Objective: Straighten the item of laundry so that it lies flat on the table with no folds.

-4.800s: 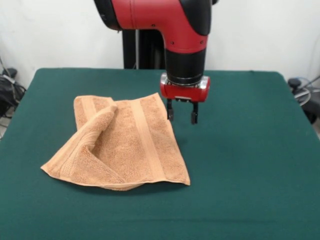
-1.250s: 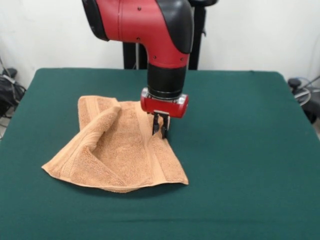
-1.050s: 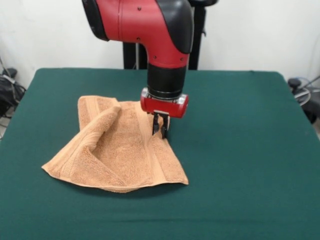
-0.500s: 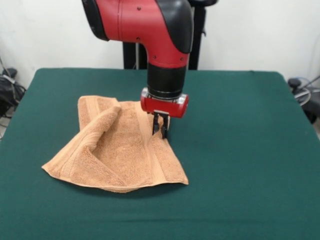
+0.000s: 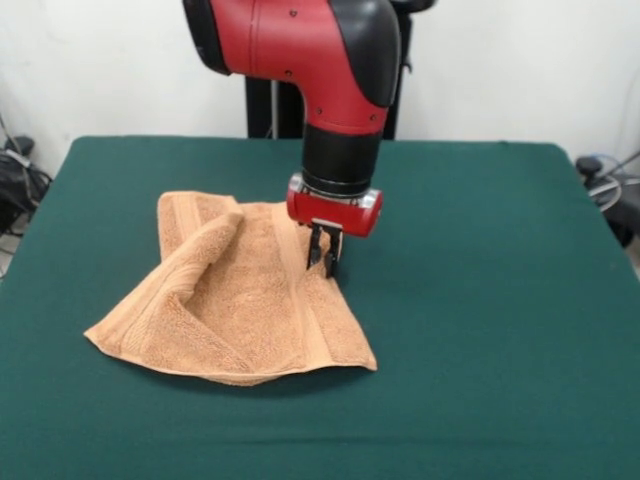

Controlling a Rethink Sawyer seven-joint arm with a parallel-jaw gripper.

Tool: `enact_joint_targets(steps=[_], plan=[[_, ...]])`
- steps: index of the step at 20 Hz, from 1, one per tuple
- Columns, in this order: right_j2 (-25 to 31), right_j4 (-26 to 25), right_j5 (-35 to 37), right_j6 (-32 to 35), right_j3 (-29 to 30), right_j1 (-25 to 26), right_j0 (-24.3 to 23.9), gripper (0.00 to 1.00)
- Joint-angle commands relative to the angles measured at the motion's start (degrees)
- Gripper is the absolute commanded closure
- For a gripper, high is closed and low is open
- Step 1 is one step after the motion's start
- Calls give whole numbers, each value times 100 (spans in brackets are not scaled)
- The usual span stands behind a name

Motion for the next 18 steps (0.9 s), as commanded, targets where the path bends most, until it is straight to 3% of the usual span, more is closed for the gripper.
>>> enact_joint_targets(steps=[1,7,18], plan=[[442,739,-730,1598,-8,788,497,100],[424,1001,-871,1548,45,849,601,100],[616,962,-962,1459,106,906,387,100]])
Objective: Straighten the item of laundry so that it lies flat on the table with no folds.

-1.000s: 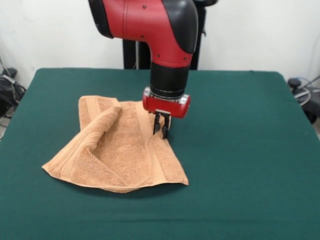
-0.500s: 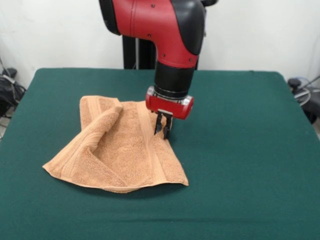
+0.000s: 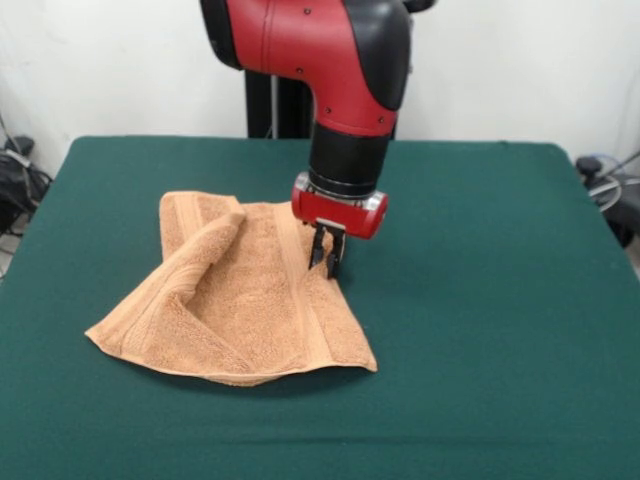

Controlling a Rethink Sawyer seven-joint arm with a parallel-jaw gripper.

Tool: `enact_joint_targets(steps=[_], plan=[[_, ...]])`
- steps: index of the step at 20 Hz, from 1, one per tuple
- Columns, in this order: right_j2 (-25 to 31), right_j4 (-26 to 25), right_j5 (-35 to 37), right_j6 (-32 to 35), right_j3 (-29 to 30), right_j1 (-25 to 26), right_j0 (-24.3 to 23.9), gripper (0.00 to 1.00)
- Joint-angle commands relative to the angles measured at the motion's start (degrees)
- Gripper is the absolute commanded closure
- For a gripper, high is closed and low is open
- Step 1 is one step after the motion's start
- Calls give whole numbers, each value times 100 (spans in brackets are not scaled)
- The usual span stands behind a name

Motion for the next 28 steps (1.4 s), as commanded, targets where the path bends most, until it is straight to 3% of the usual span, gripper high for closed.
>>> enact_joint_targets(steps=[1,28], plan=[[936,423,-781,1466,76,834,40,100],[1168,1342,-923,1691,672,635,316,100]])
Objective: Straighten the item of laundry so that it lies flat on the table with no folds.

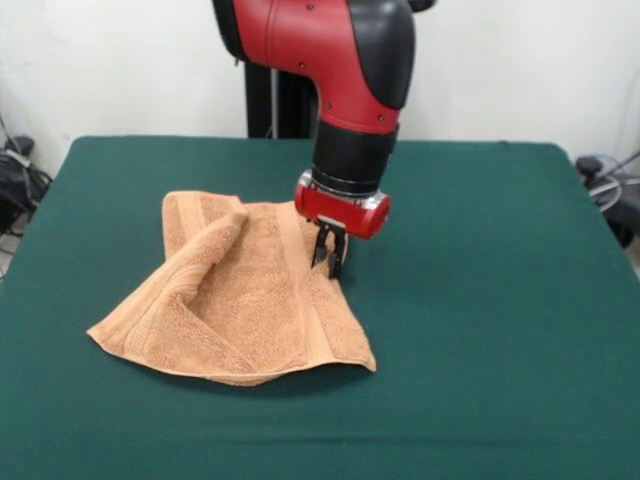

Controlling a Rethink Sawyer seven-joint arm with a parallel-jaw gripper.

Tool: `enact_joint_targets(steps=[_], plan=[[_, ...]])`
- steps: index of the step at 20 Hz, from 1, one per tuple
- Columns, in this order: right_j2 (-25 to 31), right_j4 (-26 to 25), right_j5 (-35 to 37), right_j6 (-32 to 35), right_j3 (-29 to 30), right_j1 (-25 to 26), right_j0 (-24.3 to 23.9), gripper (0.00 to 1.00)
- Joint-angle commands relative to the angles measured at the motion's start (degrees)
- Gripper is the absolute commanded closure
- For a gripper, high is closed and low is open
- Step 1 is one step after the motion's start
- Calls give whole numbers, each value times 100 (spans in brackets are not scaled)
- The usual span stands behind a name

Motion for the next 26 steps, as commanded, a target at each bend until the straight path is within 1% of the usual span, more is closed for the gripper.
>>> enact_joint_targets(steps=[1,6,11,14,18,22,26], plan=[[1184,454,-374,1694,280,632,281,100],[1381,504,-491,1740,341,705,182,100],[1597,704,-713,2018,442,774,204,100],[1577,1020,-772,2175,525,715,404,100],[1204,1728,-561,2190,560,529,978,100],[976,2309,-71,2008,639,257,1301,100],[849,2633,375,1755,694,27,1431,100]])
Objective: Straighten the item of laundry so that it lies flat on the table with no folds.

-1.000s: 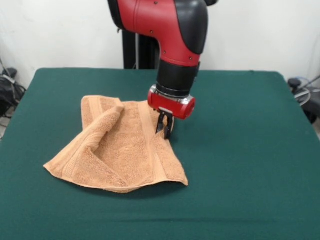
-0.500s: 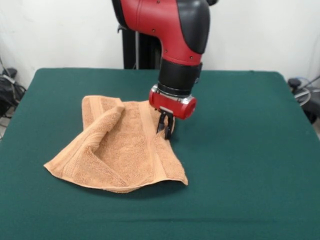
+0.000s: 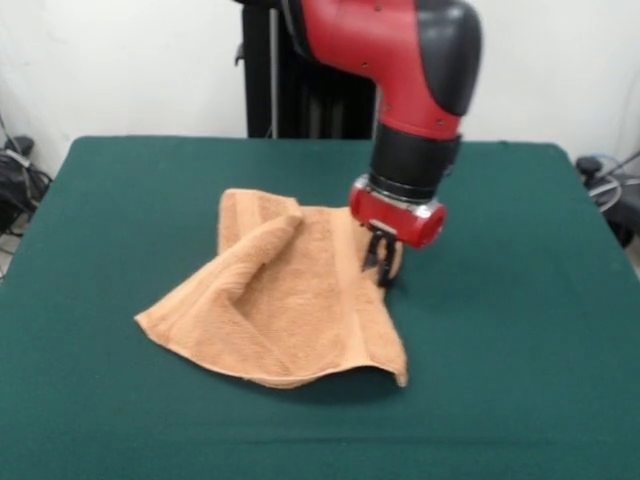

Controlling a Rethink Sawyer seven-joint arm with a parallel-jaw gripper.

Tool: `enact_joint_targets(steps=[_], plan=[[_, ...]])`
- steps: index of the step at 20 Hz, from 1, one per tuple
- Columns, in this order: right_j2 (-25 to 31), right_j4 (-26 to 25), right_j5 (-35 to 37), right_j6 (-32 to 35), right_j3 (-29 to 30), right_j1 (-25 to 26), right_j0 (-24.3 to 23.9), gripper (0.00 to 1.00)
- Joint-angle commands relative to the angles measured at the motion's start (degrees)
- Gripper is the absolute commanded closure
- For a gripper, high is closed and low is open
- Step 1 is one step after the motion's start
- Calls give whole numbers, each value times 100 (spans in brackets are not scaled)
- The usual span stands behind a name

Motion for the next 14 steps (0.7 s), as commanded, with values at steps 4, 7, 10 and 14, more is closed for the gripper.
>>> enact_joint_targets(steps=[4,7,10,14], plan=[[585,836,1366,1410,290,-163,636,100],[588,728,1499,1287,355,-300,527,100],[685,550,1468,1233,449,-382,347,100],[859,367,1302,1228,539,-383,126,100]])
